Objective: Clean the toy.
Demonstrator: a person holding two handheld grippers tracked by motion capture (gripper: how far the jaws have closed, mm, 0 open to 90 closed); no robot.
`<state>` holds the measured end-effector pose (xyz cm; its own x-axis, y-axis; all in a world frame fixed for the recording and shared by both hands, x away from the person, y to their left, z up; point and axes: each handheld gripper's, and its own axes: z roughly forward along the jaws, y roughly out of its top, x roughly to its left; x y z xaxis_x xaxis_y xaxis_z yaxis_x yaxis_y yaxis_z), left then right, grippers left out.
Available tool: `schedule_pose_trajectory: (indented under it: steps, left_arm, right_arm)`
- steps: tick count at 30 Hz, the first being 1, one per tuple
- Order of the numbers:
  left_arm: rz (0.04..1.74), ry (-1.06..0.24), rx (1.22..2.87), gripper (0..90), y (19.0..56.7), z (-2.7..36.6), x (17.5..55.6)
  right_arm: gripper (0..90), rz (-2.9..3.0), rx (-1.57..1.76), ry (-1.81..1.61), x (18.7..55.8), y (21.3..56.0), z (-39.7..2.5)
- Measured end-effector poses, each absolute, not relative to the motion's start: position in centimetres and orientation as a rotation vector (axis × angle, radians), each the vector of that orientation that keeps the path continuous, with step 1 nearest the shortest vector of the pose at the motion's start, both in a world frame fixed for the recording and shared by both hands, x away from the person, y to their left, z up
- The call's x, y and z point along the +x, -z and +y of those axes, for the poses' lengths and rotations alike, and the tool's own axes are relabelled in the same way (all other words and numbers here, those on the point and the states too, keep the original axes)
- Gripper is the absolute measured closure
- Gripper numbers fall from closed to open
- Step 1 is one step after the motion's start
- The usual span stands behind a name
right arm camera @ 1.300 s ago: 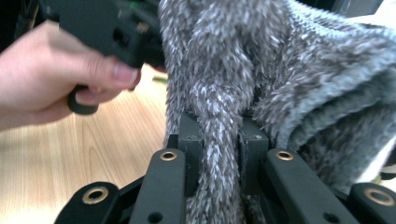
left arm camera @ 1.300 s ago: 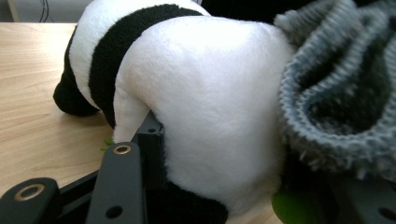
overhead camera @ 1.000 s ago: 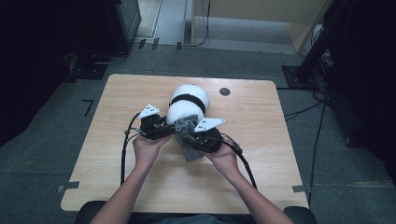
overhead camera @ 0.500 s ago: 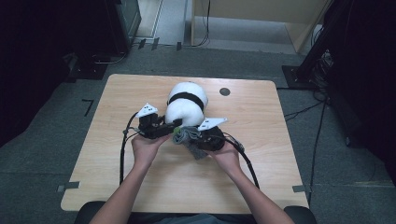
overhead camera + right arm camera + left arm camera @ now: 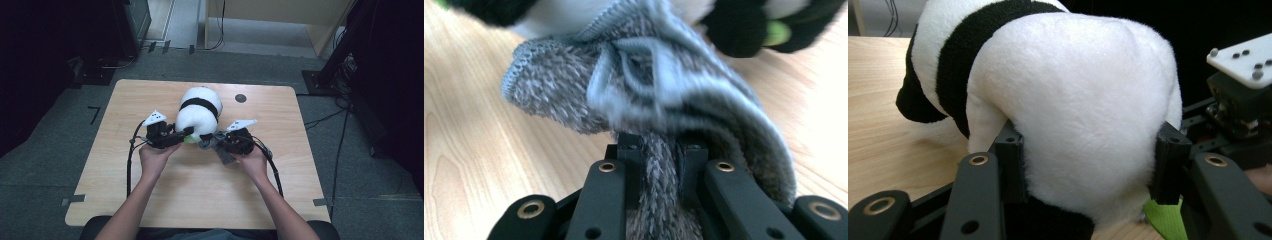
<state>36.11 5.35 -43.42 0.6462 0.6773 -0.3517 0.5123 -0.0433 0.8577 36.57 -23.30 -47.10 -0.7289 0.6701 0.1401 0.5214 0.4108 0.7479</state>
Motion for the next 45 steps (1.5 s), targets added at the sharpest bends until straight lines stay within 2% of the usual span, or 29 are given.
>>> schedule_pose_trajectory:
  steps: [10,18,27,45]
  left_arm:
    - [0.984,-0.190,1.708,46.8,43.7,5.5,36.1]
    - [0.975,-0.191,1.741,46.8,44.1,4.8,36.0]
    - [0.937,-0.183,1.772,46.8,44.4,3.1,35.3]
    - [0.978,-0.211,1.761,47.0,44.2,3.5,35.3]
  right_arm:
    - [78.8,2.359,1.180,-1.311,37.2,45.5,-26.4]
    - [78.6,2.211,1.176,-1.511,36.4,42.4,-27.7]
    - [78.0,2.231,1.100,-1.593,35.4,40.8,-25.6]
    - [78.2,2.352,1.005,-1.618,33.9,41.5,-21.5]
